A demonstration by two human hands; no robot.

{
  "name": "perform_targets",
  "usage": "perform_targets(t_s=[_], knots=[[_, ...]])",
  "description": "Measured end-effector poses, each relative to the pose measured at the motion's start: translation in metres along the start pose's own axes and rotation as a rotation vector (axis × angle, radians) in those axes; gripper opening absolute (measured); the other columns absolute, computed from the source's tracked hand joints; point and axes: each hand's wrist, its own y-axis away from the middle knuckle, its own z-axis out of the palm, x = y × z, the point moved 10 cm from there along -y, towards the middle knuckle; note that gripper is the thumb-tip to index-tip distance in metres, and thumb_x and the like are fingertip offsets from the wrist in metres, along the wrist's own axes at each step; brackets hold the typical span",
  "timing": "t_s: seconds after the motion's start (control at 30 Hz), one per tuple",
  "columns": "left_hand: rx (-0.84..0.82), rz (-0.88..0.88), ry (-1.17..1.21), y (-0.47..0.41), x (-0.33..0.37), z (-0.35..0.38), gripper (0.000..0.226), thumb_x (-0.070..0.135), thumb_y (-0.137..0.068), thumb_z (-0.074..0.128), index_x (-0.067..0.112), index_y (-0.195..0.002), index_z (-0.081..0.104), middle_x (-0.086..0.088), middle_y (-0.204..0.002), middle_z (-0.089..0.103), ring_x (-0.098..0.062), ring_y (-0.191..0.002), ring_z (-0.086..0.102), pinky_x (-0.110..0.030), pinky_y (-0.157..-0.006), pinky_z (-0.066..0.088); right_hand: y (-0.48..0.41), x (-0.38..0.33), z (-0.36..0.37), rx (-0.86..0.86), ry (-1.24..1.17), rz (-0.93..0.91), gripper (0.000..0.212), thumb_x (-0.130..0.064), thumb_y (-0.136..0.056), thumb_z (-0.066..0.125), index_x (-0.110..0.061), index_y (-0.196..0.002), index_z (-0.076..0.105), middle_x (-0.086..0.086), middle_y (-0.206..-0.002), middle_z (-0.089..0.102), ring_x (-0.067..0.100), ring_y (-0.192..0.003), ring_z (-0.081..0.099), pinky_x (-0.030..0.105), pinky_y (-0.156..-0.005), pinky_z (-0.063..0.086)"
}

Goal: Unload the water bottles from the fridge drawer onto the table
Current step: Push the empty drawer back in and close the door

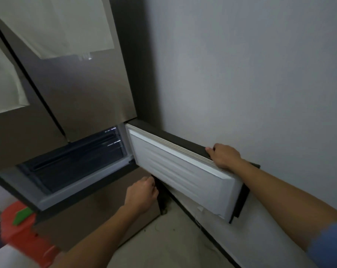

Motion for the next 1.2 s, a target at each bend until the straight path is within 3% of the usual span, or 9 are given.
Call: perform_targets(t_s=[0.17, 0.3, 0.47, 0.57, 0.7, 0.8, 0.97, 1.1, 1.2], knots=[[0.038, -0.127, -0.013, 0.04, -0.019, -0.018, 0.013, 0.032, -0.091, 0.047, 0.021, -0.084, 0.05, 0.002, -0.089, 0.056, -0.018, -0.074, 0.054, -0.031, -0.062, 0.041, 0.02, -0.027, 0.018, -0.16, -0.084, -0.117, 0.04, -0.046, -0.095, 0.045, -0.013, -0.105, 0.064, 0.012, -0.111, 0.065, 0.027, -0.093, 0.06, 0.03, -0.072, 0.041], [0.066, -0.194, 0.003, 0.068, -0.038, -0.029, 0.018, 0.034, -0.092, 0.048, 0.018, -0.085, 0.051, 0.0, -0.09, 0.058, -0.022, -0.077, 0.056, -0.032, -0.062, 0.042, 0.048, -0.068, 0.05, -0.286, -0.167, -0.225, 0.038, -0.044, -0.093, 0.052, -0.01, -0.096, 0.068, 0.013, -0.101, 0.068, 0.027, -0.088, 0.062, 0.03, -0.072, 0.047], [0.137, -0.295, 0.164, 0.113, -0.077, -0.045, 0.028, 0.041, -0.094, 0.048, 0.02, -0.075, 0.049, 0.006, -0.072, 0.055, -0.018, -0.069, 0.054, -0.032, -0.059, 0.041, 0.084, -0.139, 0.084, -0.377, -0.275, -0.29, 0.036, -0.042, -0.089, 0.056, -0.013, -0.068, 0.053, 0.011, -0.067, 0.063, 0.03, -0.063, 0.067, 0.029, -0.047, 0.051], [0.167, -0.332, 0.279, 0.14, -0.104, -0.055, 0.034, 0.045, -0.095, 0.047, 0.02, -0.071, 0.047, 0.006, -0.064, 0.053, -0.016, -0.063, 0.053, -0.033, -0.056, 0.037, 0.104, -0.189, 0.105, -0.425, -0.332, -0.322, 0.034, -0.041, -0.085, 0.06, -0.014, -0.067, 0.05, 0.004, -0.055, 0.061, 0.023, -0.05, 0.066, 0.024, -0.04, 0.044], [0.187, -0.376, 0.395, 0.17, -0.151, -0.078, 0.039, 0.046, -0.096, 0.045, 0.015, -0.073, 0.051, 0.0, -0.064, 0.055, -0.02, -0.064, 0.054, -0.04, -0.06, 0.042, 0.127, -0.254, 0.136, -0.415, -0.387, -0.334, 0.038, -0.057, -0.079, 0.059, -0.02, -0.084, 0.056, 0.002, -0.081, 0.067, 0.018, -0.069, 0.067, 0.033, -0.06, 0.055], [0.202, -0.39, 0.432, 0.192, -0.191, -0.099, 0.04, 0.047, -0.096, 0.044, 0.014, -0.075, 0.054, -0.003, -0.07, 0.06, -0.022, -0.069, 0.057, -0.043, -0.065, 0.044, 0.138, -0.305, 0.149, -0.301, -0.359, -0.352, 0.047, -0.071, -0.077, 0.049, -0.025, -0.084, 0.054, -0.004, -0.079, 0.065, 0.013, -0.07, 0.063, 0.03, -0.058, 0.049], [0.213, -0.462, 0.53, 0.229, -0.263, -0.116, 0.03, 0.047, -0.094, 0.049, 0.022, -0.107, 0.061, 0.003, -0.096, 0.068, -0.013, -0.086, 0.063, -0.04, -0.08, 0.052, 0.146, -0.383, 0.17, -0.232, -0.347, -0.327, 0.069, -0.083, -0.076, 0.032, -0.022, -0.092, 0.059, 0.001, -0.086, 0.069, 0.023, -0.082, 0.066, 0.041, -0.079, 0.053], [0.295, -0.575, 0.612, 0.25, -0.318, -0.125, 0.037, 0.041, -0.095, 0.051, 0.02, -0.126, 0.051, -0.002, -0.109, 0.063, -0.018, -0.095, 0.062, -0.045, -0.084, 0.053, 0.15, -0.434, 0.162, -0.081, -0.262, -0.446, 0.053, -0.074, -0.085, 0.035, -0.024, -0.082, 0.053, -0.003, -0.08, 0.061, 0.015, -0.072, 0.058, 0.038, -0.071, 0.051], [0.35, -0.654, 0.756, 0.249, -0.35, -0.127, 0.035, 0.04, -0.097, 0.046, 0.025, -0.127, 0.045, -0.005, -0.118, 0.06, -0.025, -0.104, 0.062, -0.051, -0.088, 0.052, 0.151, -0.47, 0.148, 0.074, -0.216, -0.602, 0.032, -0.057, -0.089, 0.05, -0.029, -0.105, 0.048, -0.008, -0.104, 0.048, 0.01, -0.073, 0.051, 0.031, -0.062, 0.042]])
